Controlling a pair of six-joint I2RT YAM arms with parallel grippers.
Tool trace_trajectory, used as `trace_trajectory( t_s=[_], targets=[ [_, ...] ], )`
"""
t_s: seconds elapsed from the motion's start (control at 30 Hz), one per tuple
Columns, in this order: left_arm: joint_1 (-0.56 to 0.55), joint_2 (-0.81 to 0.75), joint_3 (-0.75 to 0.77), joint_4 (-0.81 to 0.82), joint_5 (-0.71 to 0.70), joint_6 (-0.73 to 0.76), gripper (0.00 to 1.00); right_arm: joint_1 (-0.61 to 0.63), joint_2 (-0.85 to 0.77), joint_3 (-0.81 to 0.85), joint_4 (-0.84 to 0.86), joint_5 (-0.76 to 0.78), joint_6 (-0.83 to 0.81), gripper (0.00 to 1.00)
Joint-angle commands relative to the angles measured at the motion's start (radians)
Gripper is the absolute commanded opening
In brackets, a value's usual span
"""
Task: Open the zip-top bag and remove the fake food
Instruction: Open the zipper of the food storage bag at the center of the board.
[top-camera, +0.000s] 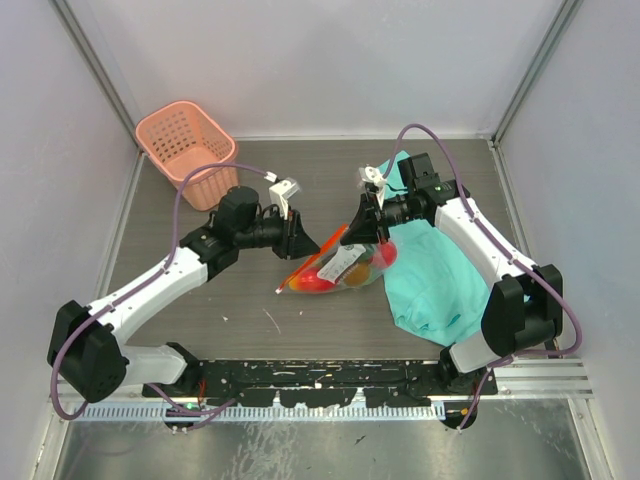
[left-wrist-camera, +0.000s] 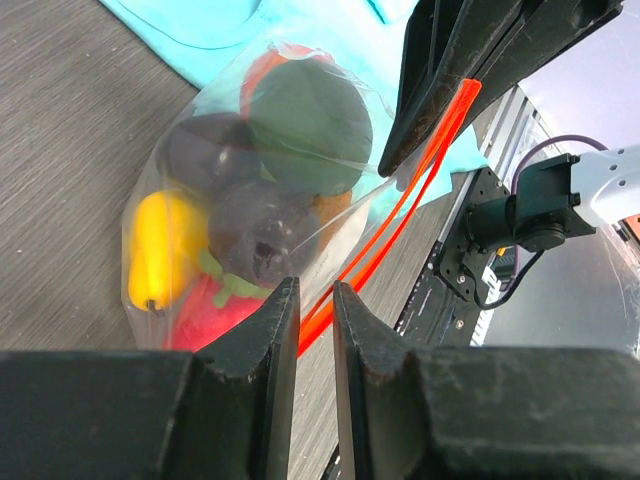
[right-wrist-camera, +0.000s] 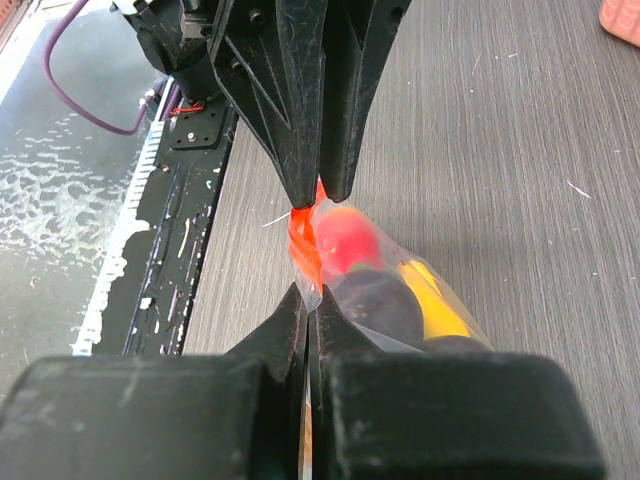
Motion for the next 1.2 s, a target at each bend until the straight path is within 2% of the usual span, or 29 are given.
trace_trajectory(
  t_s=[0.0, 0.27, 0.57, 0.83, 0.9, 0.97, 1.0, 1.1, 1.17],
  targets=[
    [-0.008, -0.007, 0.018, 0.054, 0.014, 0.010, 0.20, 0.006, -0.003, 0.045, -0.008, -0.012, -0.019, 0.01],
    [-0.017, -0.006, 0.014, 0.054, 0.035, 0.035, 0.24, 0.006, 0.000, 0.044, -0.008, -0.010, -0.021, 0.01],
    [-0.041, 0.047, 0.041, -0.008, -0.071, 0.077, 0.22, 0.007, 0.005, 0.045, -0.010, -0.010, -0.019, 0.01],
    [-0.042, 0.061, 0.052, 0.009, -0.014, 0.078, 0.21, 0.011, 0.006, 0.045, -0.011, -0.006, -0.020, 0.01],
    [-0.043, 0.065, 0.052, 0.025, 0.020, 0.074, 0.18, 0.011, 0.007, 0.046, -0.010, -0.003, -0.019, 0.01],
    [-0.043, 0.068, 0.051, 0.044, 0.051, 0.071, 0.04, 0.010, 0.007, 0.046, -0.004, 0.002, -0.012, 0.01],
    [-0.042, 0.070, 0.051, 0.047, 0.059, 0.070, 0.00, 0.011, 0.006, 0.046, 0.005, 0.009, 0.000, 0.01],
    [-0.041, 0.078, 0.058, 0.046, 0.083, 0.071, 0.00, 0.011, 0.004, 0.038, 0.048, 0.034, 0.053, 0.02],
    [-0.038, 0.079, 0.062, 0.043, 0.084, 0.070, 0.00, 0.010, 0.000, 0.034, 0.084, 0.061, 0.099, 0.06]
  ],
)
